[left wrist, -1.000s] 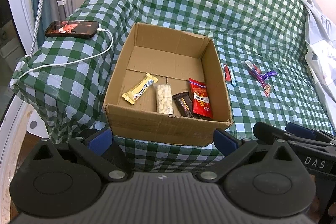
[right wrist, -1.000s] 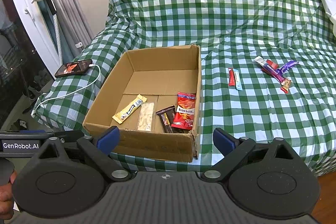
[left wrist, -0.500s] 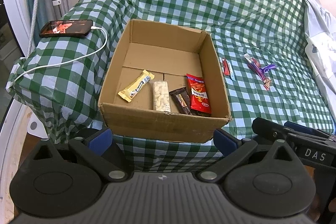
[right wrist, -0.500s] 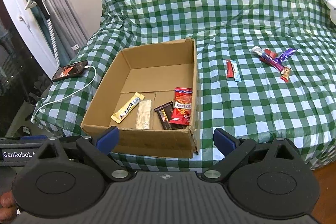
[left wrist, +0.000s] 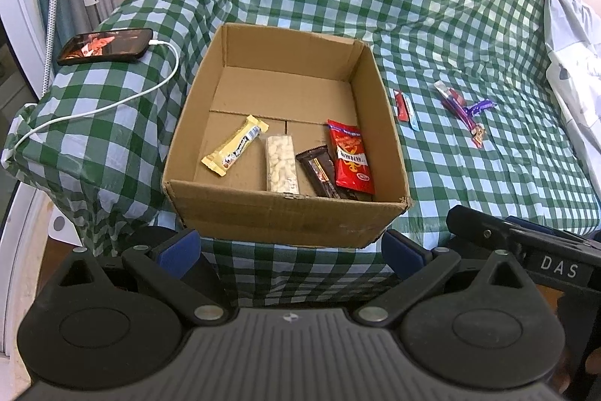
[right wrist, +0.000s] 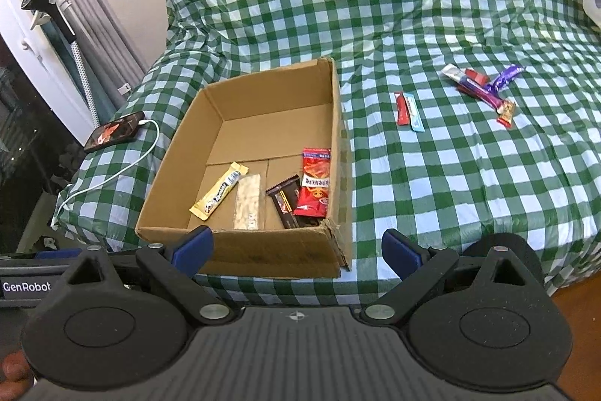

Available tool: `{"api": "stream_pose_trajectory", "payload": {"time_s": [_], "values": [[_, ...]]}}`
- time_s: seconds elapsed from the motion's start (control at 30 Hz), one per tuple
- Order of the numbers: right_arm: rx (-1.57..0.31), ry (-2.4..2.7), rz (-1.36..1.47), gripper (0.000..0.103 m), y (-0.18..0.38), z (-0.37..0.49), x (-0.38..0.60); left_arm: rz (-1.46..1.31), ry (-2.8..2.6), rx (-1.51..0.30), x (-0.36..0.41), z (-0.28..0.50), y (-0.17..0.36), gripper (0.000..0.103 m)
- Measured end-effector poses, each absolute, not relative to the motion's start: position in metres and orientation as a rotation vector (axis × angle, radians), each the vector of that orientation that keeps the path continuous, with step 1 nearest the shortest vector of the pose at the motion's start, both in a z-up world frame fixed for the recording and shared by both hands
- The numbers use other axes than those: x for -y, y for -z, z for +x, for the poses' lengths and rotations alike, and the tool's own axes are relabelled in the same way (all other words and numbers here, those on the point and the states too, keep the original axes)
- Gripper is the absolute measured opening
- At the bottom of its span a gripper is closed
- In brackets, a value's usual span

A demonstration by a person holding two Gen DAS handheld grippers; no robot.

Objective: Organize snacks
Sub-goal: 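Lift both tools out of the box and hold above it, then move both tools toward the loose snacks beside the box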

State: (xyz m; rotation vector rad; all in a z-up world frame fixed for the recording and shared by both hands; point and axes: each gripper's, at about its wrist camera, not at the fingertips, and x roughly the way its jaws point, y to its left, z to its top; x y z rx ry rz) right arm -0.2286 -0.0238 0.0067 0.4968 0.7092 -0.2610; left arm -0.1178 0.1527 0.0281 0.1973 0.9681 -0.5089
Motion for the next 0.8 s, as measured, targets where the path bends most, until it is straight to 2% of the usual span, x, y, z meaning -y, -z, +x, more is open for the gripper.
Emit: {"api": "stream_pose_trajectory", "payload": {"time_s": [0.5,0.8], "values": [[-0.738,0.274,0.534,0.096,0.008,-0.22,0.041,0.214,0.517,-1.004,-0.135,-0.105,-0.023,0.102],[-0.72,0.281,0.545,0.096,0.007,-0.211,0.062,0.221,0.545,-0.98,-0.099,-0.086,-0.038,0.103]]}}
